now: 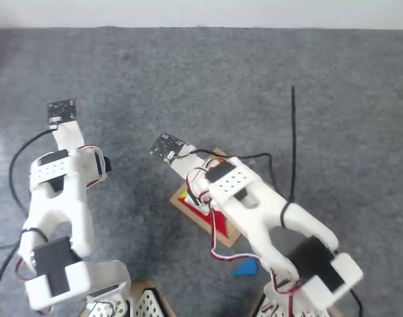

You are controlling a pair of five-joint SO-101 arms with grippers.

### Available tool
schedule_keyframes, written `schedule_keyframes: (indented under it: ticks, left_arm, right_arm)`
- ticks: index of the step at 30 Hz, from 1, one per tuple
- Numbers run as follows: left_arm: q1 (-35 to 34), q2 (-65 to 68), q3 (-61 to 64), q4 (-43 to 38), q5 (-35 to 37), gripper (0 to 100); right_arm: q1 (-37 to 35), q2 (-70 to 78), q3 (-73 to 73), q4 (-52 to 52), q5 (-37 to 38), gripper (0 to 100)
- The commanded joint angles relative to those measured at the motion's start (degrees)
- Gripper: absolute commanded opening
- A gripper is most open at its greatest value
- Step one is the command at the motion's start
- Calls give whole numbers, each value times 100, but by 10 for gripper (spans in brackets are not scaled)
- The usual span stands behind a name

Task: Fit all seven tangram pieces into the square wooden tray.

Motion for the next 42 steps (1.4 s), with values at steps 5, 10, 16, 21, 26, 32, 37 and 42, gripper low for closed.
schedule_keyframes:
  ticks: [5,10,16,21,26,32,37,42]
  left_arm:
    - [26,-202,-13,-79,18,207]
    - [26,-202,-13,-79,18,207]
    - [26,-202,-13,-79,9,207]
    - [26,-202,-13,-79,9,207]
    - [26,-193,-13,-79,9,207]
    - [26,-193,-13,-79,9,207]
    - [18,-193,-13,-79,9,207]
    - [26,-193,-13,-70,9,207]
  right_arm:
    - [198,189,-396,127,123,145]
    - [602,-31,-404,418,202,145]
    - [664,-760,-396,532,185,145]
    - [558,-1516,-246,725,0,145]
    - [180,-2193,730,884,35,145]
    - [-40,-2167,1240,804,167,145]
    - [-22,-1833,1248,576,185,145]
    - [215,-1244,1231,171,185,145]
